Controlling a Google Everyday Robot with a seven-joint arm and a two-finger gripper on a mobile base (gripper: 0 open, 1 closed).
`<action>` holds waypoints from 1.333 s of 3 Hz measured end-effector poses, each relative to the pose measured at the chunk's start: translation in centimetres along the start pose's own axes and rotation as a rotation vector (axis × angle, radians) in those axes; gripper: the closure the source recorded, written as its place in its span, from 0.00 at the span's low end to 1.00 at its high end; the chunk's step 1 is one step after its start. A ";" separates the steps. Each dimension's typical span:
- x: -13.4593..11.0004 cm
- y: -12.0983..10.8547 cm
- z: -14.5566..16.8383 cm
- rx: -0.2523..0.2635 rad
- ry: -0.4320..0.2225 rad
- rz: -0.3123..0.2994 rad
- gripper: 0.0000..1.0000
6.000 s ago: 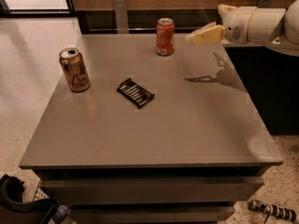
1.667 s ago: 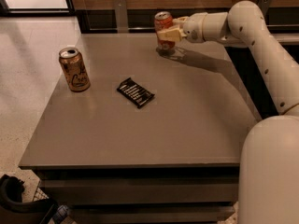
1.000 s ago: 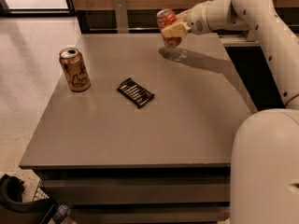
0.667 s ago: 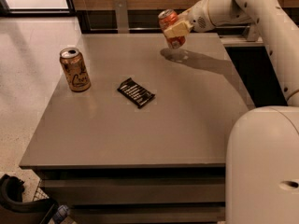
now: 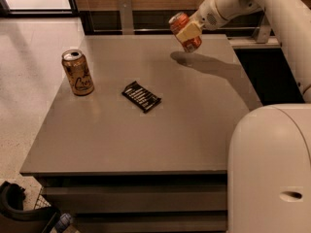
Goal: Knock coke can over
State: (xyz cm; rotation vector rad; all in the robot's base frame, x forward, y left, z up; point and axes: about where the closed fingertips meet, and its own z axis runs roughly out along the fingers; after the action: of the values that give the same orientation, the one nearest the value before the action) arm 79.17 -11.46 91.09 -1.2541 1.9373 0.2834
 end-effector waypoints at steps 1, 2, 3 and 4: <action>0.9 0.4 0.1 0.009 0.135 -0.029 1.00; 1.8 1.3 0.7 -0.020 0.256 -0.057 1.00; 2.7 2.3 1.7 -0.073 0.336 -0.079 1.00; 3.3 3.1 3.0 -0.123 0.375 -0.092 1.00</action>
Offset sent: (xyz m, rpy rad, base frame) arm -0.0162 -0.0077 -0.0227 -0.3949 0.1971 0.0176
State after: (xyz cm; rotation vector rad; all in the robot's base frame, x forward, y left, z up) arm 77.34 -10.49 86.05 -1.5613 2.1939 0.1274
